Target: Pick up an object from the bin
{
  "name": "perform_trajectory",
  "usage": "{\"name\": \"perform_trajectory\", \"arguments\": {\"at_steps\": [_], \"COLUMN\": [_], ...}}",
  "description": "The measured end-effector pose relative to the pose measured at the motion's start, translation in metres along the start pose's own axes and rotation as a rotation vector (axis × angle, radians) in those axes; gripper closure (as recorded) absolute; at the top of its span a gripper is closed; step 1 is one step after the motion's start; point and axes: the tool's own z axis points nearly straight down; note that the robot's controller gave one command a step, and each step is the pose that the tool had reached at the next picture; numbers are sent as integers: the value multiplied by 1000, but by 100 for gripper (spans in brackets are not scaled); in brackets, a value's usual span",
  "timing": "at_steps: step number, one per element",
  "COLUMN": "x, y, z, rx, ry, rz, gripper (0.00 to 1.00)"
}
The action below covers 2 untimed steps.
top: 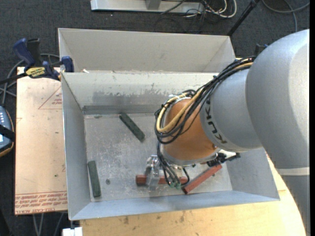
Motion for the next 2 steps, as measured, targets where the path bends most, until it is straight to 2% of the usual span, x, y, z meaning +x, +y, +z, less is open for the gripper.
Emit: {"name": "perform_trajectory", "arguments": {"at_steps": [1,2], "x": [-9,-18], "y": [-4,-10], "z": [-54,-183], "rx": [2,1], "ry": [2,-2], "rz": [38,32], "gripper": [100,100]}}
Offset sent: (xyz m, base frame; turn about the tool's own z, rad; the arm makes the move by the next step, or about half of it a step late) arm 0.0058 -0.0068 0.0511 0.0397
